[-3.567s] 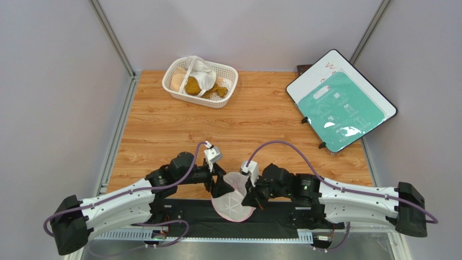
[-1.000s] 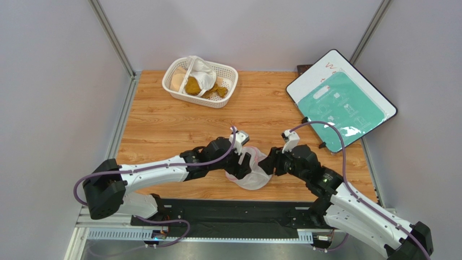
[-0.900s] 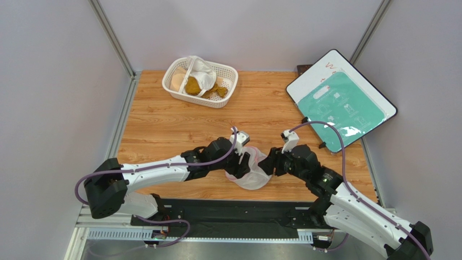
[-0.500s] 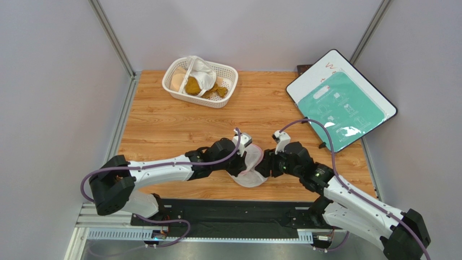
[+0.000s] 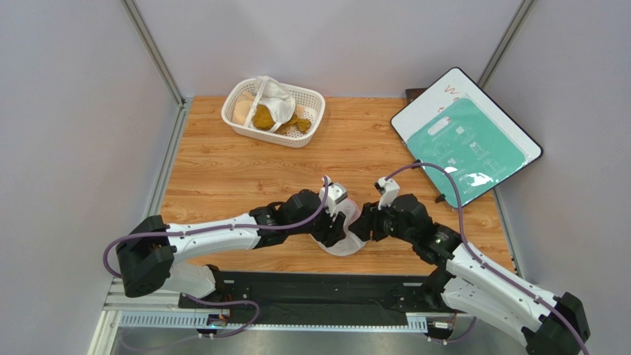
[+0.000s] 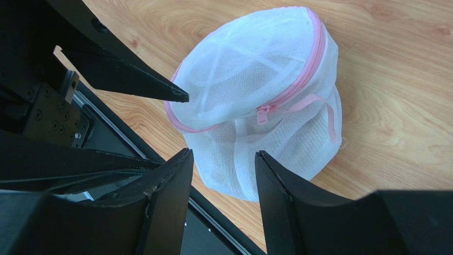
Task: Unzip the laundry bag and remove the bra
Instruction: Adjust the laundry bag at the center of the board.
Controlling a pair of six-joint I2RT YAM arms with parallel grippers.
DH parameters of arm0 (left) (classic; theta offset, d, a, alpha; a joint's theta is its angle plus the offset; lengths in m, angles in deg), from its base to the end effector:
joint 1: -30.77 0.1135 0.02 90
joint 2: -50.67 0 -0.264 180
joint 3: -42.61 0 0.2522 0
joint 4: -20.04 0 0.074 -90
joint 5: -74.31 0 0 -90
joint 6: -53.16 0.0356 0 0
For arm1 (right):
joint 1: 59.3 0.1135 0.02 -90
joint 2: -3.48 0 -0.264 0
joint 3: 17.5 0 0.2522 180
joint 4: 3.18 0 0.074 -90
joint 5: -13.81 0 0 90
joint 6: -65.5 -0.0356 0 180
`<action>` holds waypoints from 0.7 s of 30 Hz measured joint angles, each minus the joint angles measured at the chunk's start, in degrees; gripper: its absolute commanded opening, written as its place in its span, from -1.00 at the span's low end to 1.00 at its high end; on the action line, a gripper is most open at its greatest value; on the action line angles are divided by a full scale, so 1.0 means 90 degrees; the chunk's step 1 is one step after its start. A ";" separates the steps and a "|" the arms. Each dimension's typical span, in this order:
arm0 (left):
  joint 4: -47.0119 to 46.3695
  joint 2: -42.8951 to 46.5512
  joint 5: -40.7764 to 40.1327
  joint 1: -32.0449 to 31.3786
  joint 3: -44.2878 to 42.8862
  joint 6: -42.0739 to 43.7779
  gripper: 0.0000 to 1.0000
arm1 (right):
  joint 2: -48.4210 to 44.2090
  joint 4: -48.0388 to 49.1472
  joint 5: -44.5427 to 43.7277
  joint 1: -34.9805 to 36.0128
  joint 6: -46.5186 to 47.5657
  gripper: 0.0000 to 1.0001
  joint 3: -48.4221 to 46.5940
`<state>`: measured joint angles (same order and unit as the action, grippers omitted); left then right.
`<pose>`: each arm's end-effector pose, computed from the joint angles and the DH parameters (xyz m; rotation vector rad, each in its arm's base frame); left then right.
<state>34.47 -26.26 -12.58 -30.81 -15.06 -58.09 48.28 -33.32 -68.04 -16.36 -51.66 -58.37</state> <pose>0.1361 -0.2556 0.2267 0.8229 2.1441 -0.8597 0.1245 0.1228 0.2210 -0.3994 2.2520 0.8302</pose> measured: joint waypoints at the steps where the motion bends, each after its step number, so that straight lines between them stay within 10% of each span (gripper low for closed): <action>1: 0.0027 0.0000 -0.0005 -0.0036 -0.0053 0.0053 0.39 | -0.0114 -0.0049 -0.0027 0.0000 -0.0002 0.04 0.0000; 21: 0.0323 -0.0855 -0.1047 -0.0124 -0.0447 0.0631 0.19 | -0.1056 -0.0510 -0.0158 0.0000 -0.0126 0.05 0.0000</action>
<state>37.38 -33.95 -22.00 -31.93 -19.08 -52.41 38.77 -37.91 -69.47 -16.36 -52.80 -58.37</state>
